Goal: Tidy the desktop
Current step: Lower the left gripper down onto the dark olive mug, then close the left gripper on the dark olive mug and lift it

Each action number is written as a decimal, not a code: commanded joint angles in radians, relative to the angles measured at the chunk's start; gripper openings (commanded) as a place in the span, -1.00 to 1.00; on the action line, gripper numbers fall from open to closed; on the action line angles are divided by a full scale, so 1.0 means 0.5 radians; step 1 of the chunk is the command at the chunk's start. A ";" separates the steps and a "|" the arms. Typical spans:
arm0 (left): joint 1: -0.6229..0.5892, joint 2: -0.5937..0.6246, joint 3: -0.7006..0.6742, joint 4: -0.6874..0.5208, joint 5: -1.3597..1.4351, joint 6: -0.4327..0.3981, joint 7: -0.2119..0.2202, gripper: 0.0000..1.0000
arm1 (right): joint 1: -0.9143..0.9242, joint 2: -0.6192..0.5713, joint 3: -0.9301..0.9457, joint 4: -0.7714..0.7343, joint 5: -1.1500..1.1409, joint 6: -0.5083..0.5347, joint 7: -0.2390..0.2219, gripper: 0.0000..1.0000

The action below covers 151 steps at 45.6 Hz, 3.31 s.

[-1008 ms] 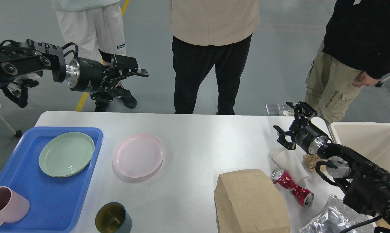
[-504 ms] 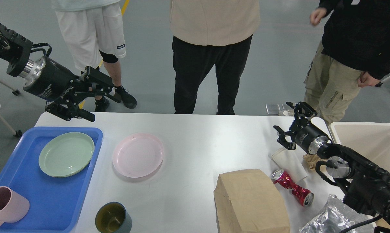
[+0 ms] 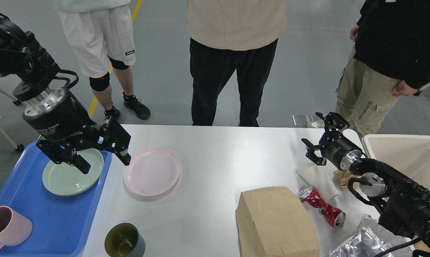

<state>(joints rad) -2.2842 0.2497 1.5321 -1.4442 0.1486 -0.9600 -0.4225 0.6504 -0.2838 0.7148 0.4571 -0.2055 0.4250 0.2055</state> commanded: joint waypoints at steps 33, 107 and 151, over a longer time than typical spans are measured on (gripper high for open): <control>0.565 -0.739 0.044 -0.045 -0.052 0.370 0.075 0.94 | 0.000 0.000 0.000 0.000 0.000 0.000 0.000 1.00; 1.252 -0.745 -0.005 0.373 -0.248 0.656 0.072 0.94 | 0.000 0.000 0.000 0.000 0.000 0.000 0.000 1.00; 1.323 -0.742 0.001 0.428 -0.264 0.662 0.136 -0.44 | 0.000 0.000 0.000 0.000 0.000 0.000 0.000 1.00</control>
<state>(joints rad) -1.6231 -0.1222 1.5307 -1.2287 0.0169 -0.6188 -0.3784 0.6504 -0.2838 0.7148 0.4571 -0.2055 0.4250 0.2056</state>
